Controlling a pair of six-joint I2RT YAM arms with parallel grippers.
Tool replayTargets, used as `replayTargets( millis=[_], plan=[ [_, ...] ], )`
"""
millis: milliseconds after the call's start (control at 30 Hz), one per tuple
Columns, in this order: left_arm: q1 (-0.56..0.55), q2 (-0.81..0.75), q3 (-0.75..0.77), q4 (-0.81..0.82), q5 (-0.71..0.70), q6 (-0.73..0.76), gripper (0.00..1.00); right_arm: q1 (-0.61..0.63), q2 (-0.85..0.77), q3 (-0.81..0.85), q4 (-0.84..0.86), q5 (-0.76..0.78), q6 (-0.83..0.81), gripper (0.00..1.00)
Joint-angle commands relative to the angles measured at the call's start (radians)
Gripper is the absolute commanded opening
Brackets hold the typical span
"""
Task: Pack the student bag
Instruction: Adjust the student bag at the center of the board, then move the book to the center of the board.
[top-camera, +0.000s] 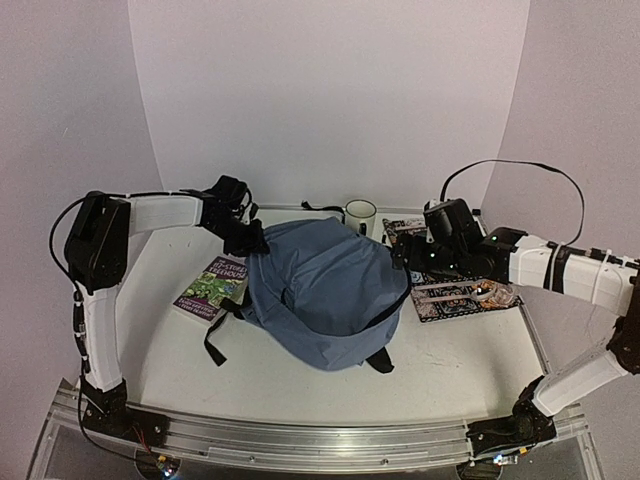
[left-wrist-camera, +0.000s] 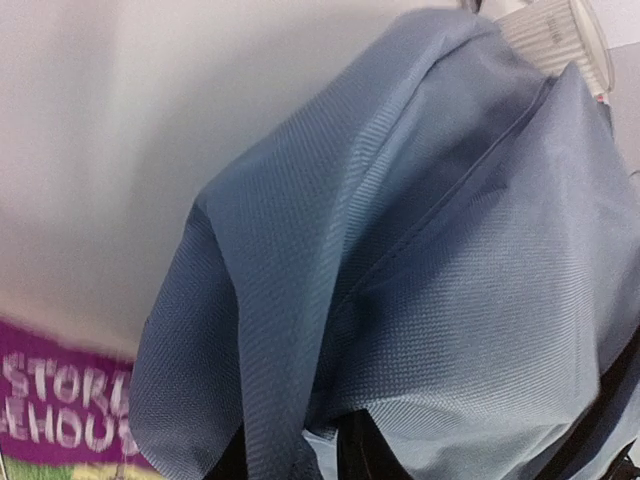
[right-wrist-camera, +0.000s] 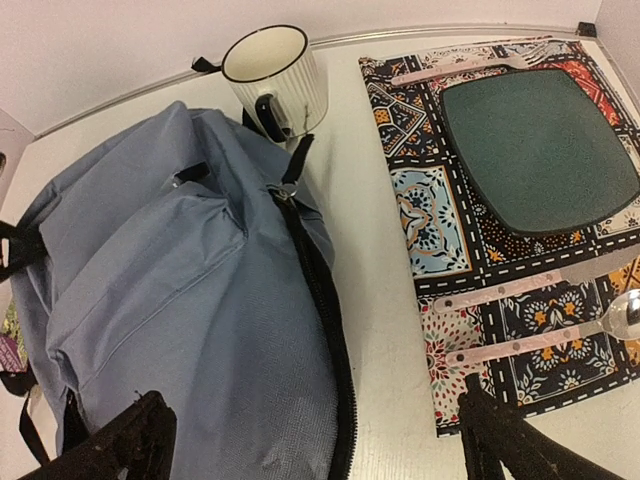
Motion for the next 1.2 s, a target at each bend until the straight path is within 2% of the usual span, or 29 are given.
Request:
replayTargets(
  millis=[0, 67, 133, 167, 233, 400, 467, 700, 933, 1167],
  plan=[
    [0.008, 0.043, 0.188, 0.07, -0.016, 0.073, 0.19, 0.0, -0.036, -0.014, -0.019, -0.003, 0.012, 0.98],
    [0.008, 0.047, 0.215, 0.059, -0.047, 0.109, 0.28, -0.001, -0.036, -0.016, -0.019, -0.008, 0.01, 0.98],
    [0.008, 0.025, 0.205, 0.032, -0.092, 0.138, 0.44, -0.001, -0.034, -0.015, -0.019, -0.014, 0.006, 0.98],
    [0.008, 0.007, 0.184, 0.022, -0.128, 0.156, 0.56, 0.0, -0.034, -0.014, -0.019, -0.016, 0.002, 0.98],
    [0.008, -0.046, 0.115, 0.008, -0.189, 0.183, 0.68, 0.0, -0.033, -0.013, -0.019, -0.017, -0.005, 0.98],
    [0.01, -0.19, -0.09, -0.026, -0.357, 0.227, 0.93, -0.001, -0.026, -0.01, -0.019, -0.025, -0.025, 0.98],
    [0.027, -0.235, -0.162, -0.051, -0.402, 0.228, 0.99, 0.0, -0.021, -0.01, -0.019, -0.031, -0.029, 0.98],
    [0.059, -0.301, -0.315, -0.074, -0.377, 0.255, 0.99, 0.0, -0.006, -0.016, -0.018, -0.055, -0.03, 0.98],
    [0.059, -0.158, -0.264, -0.073, -0.346, 0.225, 0.96, 0.0, 0.004, -0.016, -0.01, -0.08, -0.029, 0.98],
    [0.092, -0.064, -0.277, -0.089, -0.428, 0.136, 0.89, 0.0, -0.005, -0.034, -0.008, -0.091, -0.02, 0.98]
  ],
)
